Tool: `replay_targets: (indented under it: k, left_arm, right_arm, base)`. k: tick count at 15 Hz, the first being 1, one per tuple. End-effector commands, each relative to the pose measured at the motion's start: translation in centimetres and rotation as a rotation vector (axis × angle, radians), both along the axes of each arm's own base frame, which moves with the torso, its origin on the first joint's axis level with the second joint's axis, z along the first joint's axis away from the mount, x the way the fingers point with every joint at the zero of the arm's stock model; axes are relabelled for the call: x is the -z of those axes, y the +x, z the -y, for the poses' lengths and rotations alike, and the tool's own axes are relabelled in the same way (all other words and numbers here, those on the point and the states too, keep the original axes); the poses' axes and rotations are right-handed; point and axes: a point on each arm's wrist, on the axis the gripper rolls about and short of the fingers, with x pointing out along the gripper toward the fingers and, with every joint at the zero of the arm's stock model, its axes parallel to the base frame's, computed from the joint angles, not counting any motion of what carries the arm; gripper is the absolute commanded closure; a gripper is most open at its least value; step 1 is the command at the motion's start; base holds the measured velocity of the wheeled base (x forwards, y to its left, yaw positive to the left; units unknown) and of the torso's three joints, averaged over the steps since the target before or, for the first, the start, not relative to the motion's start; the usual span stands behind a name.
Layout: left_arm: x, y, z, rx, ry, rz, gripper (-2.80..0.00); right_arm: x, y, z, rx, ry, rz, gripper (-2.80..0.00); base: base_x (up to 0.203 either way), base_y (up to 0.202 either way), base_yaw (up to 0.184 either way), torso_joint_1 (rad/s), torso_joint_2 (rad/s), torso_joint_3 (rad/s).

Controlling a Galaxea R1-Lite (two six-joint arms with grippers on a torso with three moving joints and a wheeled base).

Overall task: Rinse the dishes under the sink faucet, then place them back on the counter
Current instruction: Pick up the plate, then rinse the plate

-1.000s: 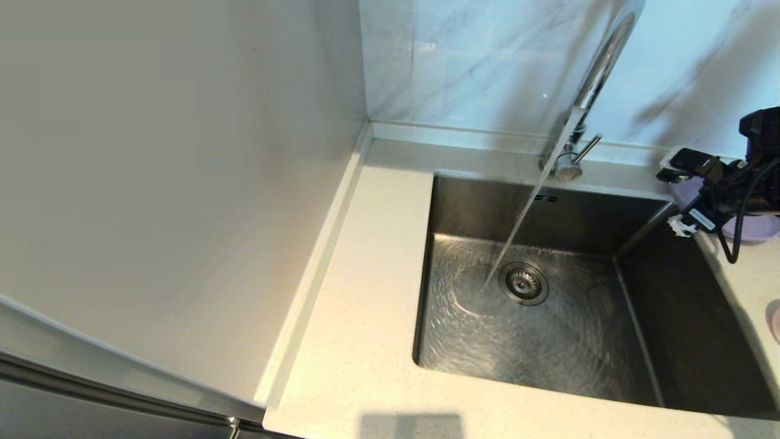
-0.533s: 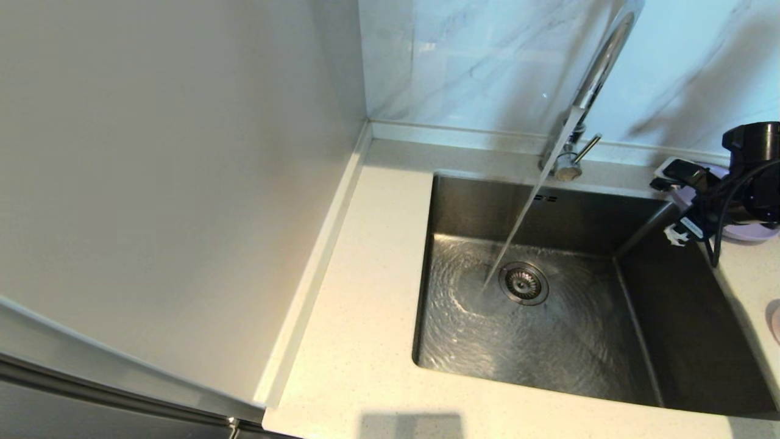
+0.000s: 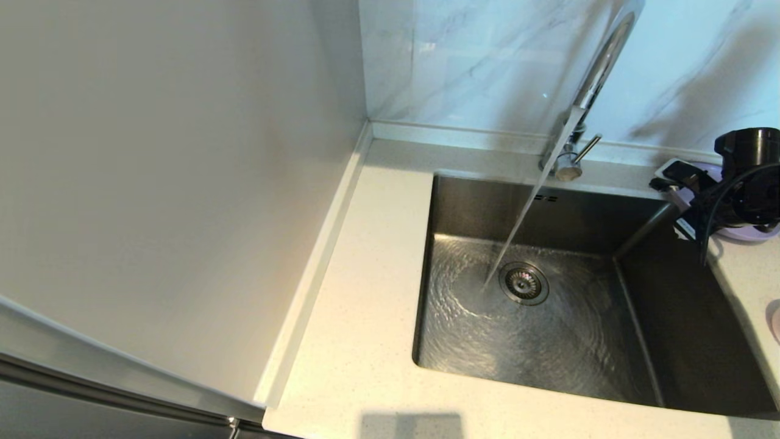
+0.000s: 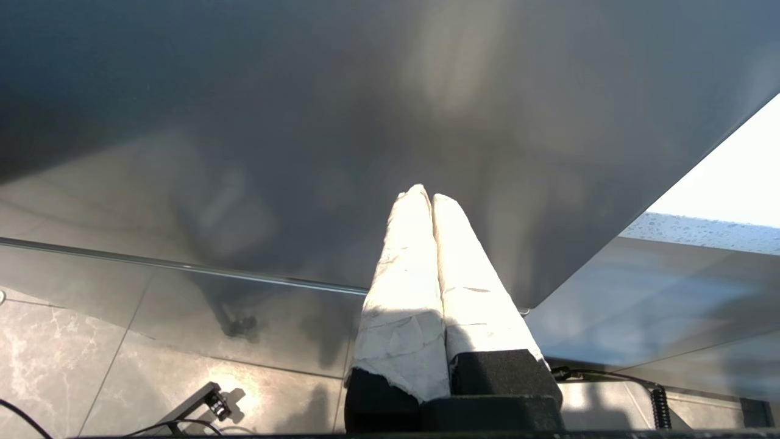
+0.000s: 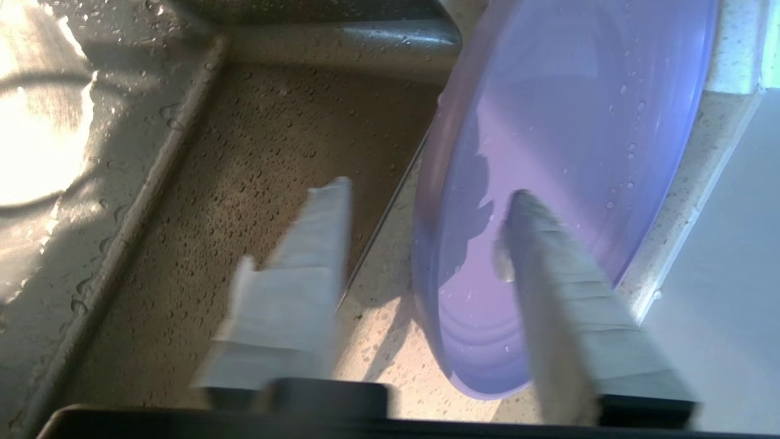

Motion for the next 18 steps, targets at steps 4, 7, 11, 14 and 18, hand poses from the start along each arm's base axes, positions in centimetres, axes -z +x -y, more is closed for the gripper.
replay_targets:
  k: [4, 7, 11, 14, 18]
  left_arm:
    - [0.0, 0.0, 0.0, 0.0, 0.0, 0.0, 0.0]
    - [0.0, 0.0, 0.0, 0.0, 0.0, 0.0, 0.0]
    - [0.0, 0.0, 0.0, 0.0, 0.0, 0.0, 0.0]
    - [0.0, 0.0, 0.0, 0.0, 0.0, 0.0, 0.0]
    - [0.0, 0.0, 0.0, 0.0, 0.0, 0.0, 0.0]
  right_arm:
    - [-1.5, -0.7, -0.3, -0.003, -0.013, 0.034, 0.0]
    - [-2.6, -2.1, -0.8, -0.006, -0.013, 0.046, 0.0]
    - [-5.2, -5.5, -1.9, -0.033, -0.01, 0.087, 0.0]
    - [-7.5, -9.7, -3.6, -0.132, 0.036, 0.094, 0.0]
    - [-8.7, -14.9, -8.4, -0.344, 0.166, -0.081, 0.0]
  base:
    - [0.0, 0.0, 0.0, 0.0, 0.0, 0.0]
    - [0.0, 0.0, 0.0, 0.0, 0.0, 0.0]
    - [0.0, 0.0, 0.0, 0.0, 0.0, 0.0]
    - [0.0, 0.0, 0.0, 0.0, 0.0, 0.0]
    - [0.0, 0.0, 0.0, 0.0, 0.0, 0.0]
